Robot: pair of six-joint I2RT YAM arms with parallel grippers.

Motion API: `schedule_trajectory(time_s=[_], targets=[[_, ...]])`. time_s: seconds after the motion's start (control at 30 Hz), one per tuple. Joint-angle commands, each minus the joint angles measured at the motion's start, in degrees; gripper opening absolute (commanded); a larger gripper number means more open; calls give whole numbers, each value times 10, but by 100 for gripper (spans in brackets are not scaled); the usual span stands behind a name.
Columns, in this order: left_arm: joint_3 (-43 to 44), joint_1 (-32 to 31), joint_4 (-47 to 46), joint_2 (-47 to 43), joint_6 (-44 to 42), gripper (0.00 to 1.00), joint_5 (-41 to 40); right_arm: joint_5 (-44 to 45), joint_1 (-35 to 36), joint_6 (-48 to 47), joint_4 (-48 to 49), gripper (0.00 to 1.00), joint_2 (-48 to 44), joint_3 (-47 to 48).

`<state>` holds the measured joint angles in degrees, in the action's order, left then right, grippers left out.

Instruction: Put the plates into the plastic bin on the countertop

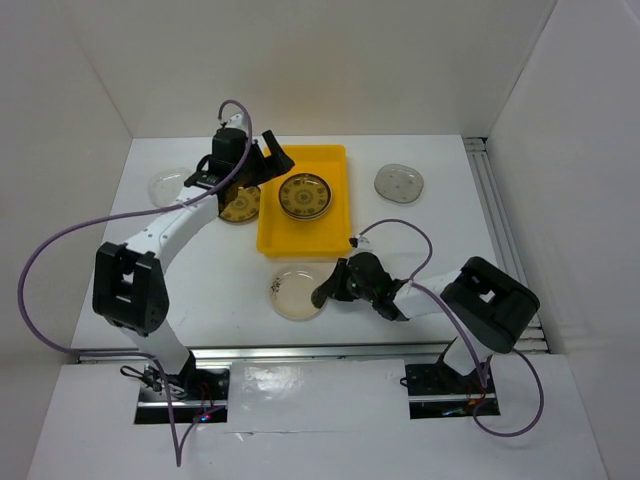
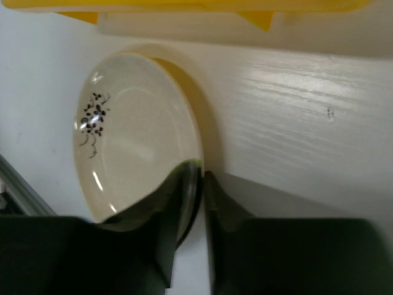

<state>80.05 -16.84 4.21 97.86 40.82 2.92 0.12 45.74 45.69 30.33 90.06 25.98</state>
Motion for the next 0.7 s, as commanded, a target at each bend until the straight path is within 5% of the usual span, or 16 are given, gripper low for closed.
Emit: schedule_trajectory(time_s=[0.0, 0.1, 0.23, 0.47, 0.67], targets=[[4, -8, 36, -58, -6, 100, -22, 27, 0, 13, -47, 19, 22, 6], [-20, -8, 74, -116, 7, 100, -34, 33, 0, 13, -77, 0, 22, 21], [-92, -15, 101, -226, 19, 100, -96, 18, 10, 13, -116, 0, -14, 28], [-200, 7, 163, -374, 51, 100, -136, -40, 22, 2, -241, 0, -226, 90], [-255, 12, 206, -455, 75, 100, -123, -163, -77, -48, -306, 0, -255, 200]])
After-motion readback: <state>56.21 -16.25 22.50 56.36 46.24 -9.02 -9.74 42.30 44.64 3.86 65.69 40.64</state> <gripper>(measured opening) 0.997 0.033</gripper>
